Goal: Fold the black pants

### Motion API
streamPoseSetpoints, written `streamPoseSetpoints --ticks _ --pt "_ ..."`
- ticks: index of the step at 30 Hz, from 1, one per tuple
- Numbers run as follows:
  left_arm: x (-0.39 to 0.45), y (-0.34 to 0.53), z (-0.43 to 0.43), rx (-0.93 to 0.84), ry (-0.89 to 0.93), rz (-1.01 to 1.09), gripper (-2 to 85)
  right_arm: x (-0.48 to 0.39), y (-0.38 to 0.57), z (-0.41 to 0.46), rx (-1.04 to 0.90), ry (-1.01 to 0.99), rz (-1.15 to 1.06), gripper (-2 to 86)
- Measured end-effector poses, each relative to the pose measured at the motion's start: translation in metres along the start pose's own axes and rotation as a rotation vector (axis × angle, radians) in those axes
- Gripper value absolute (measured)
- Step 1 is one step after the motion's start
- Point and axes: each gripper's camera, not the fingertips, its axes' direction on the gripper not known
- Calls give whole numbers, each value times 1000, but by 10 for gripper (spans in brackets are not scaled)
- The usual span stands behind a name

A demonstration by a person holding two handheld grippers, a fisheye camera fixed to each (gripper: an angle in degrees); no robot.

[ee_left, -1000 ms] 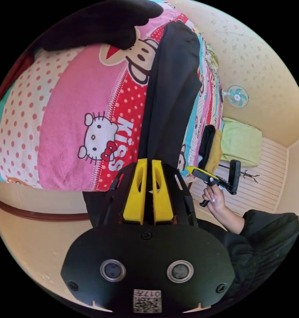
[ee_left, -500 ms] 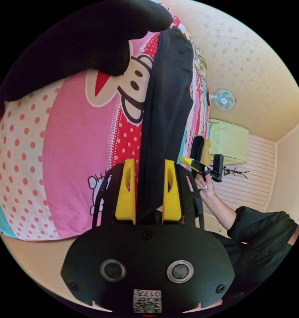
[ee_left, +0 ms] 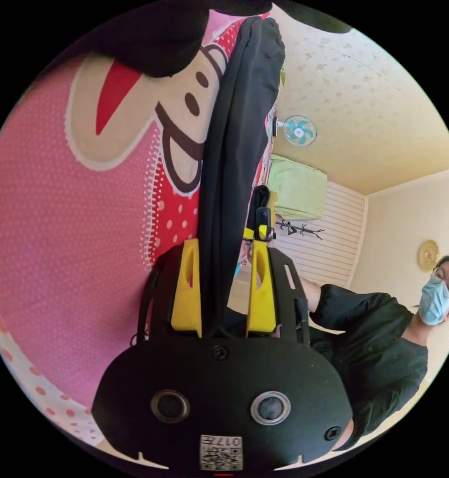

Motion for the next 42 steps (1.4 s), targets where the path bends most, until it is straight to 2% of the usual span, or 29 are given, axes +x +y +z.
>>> streamPoseSetpoints --ticks 2,10,13,15,20,29,34,36,38,42 --pt "-1 1 4 -23 -17 18 136 -2 -8 4 -30 -4 -9 125" --pt "-20 16 28 -43 104 -17 91 -19 -10 5 -49 -123 -3 36" --pt "8 44 22 11 47 121 63 -45 9 -5 -41 -172 -55 19" --pt "23 63 22 31 153 165 58 -86 25 -10 -49 -152 -143 9" --pt "124 135 13 121 279 447 52 -194 74 -29 -53 -192 -393 -1" --pt "359 254 32 202 175 933 52 -430 183 -76 -147 -158 -989 -4" --pt "451 304 56 296 119 1125 52 -531 237 -102 -140 -97 -1274 -4" --pt "469 307 63 347 105 1112 52 -559 239 -113 -100 -54 -1275 -4" --pt "471 291 74 398 54 1003 52 -563 225 -117 -63 6 -1233 -4" --pt "432 236 93 448 -1 749 51 -520 147 -115 -3 83 -990 -3"
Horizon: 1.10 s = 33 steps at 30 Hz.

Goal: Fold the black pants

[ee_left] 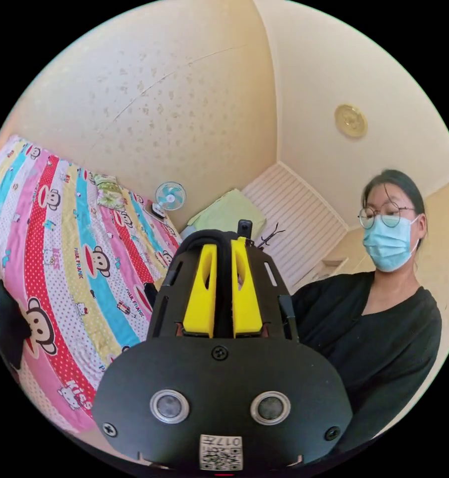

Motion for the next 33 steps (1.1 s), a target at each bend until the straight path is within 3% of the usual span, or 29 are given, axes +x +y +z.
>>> streamPoseSetpoints --ticks 4,11,17,21,22,24,28,33 --pt "-91 0 36 -15 -108 -197 51 107 7 14 43 -3 231 -3" --pt "-182 50 96 -206 -363 -341 54 213 53 76 -138 322 378 -2" --pt "-213 188 125 -306 -342 -537 60 270 211 109 -113 127 649 12" --pt "-231 273 149 -449 -418 -775 91 300 307 128 -210 154 887 72" --pt "-235 292 150 -467 -420 -847 131 304 315 127 -217 158 921 88" --pt "-236 306 139 -379 -372 -918 161 320 324 109 -166 180 996 138" --pt "-238 288 101 -76 -274 -884 168 347 297 88 -137 236 946 163" --pt "-275 243 94 -52 -415 -802 216 432 278 108 -194 318 956 190"
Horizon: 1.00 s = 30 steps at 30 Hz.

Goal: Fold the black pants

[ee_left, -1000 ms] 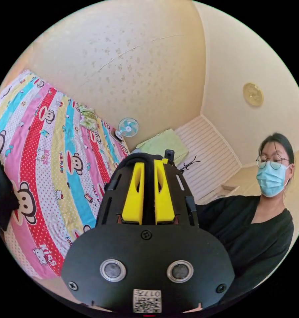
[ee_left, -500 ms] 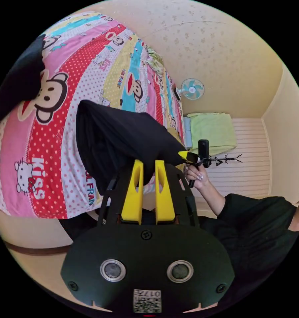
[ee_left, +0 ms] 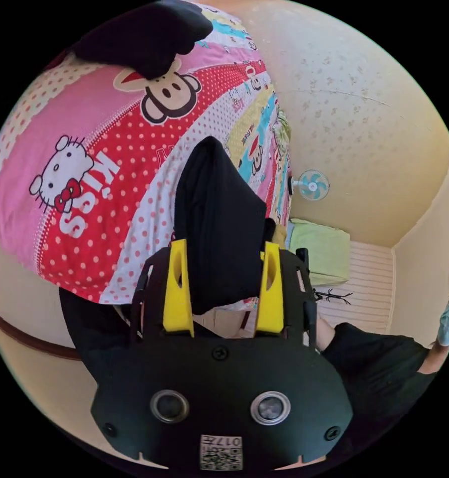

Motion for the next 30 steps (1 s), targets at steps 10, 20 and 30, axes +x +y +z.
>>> streamPoseSetpoints --ticks 10,20,30 --pt "-17 7 68 -72 -70 -96 168 62 -7 110 -49 -140 142 182" --pt "25 79 -6 -400 191 -79 112 4 51 98 -363 -255 -23 117" --pt "96 58 -244 33 178 74 111 -223 -8 156 -403 -326 -410 112"
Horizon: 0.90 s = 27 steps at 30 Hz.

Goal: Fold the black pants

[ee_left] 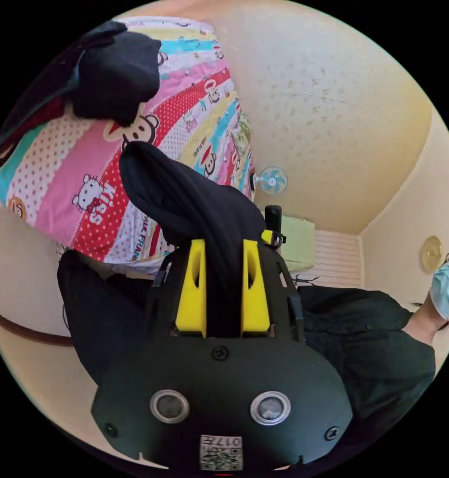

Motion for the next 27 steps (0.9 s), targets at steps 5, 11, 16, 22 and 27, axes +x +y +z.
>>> streamPoseSetpoints --ticks 5,11,16,22,27 --pt "53 -18 -176 427 -112 211 111 -99 -149 88 -100 -2 -311 113" --pt "-1 -58 -265 656 -255 151 111 -133 -297 204 -179 163 -424 117" --pt "-157 -103 -237 605 -397 -278 130 -22 -371 308 -293 521 -197 131" --pt "-226 -102 -188 507 -372 -454 163 37 -372 358 -392 739 -20 135" --pt "-231 -88 -181 522 -337 -433 166 17 -367 343 -406 627 -15 143"
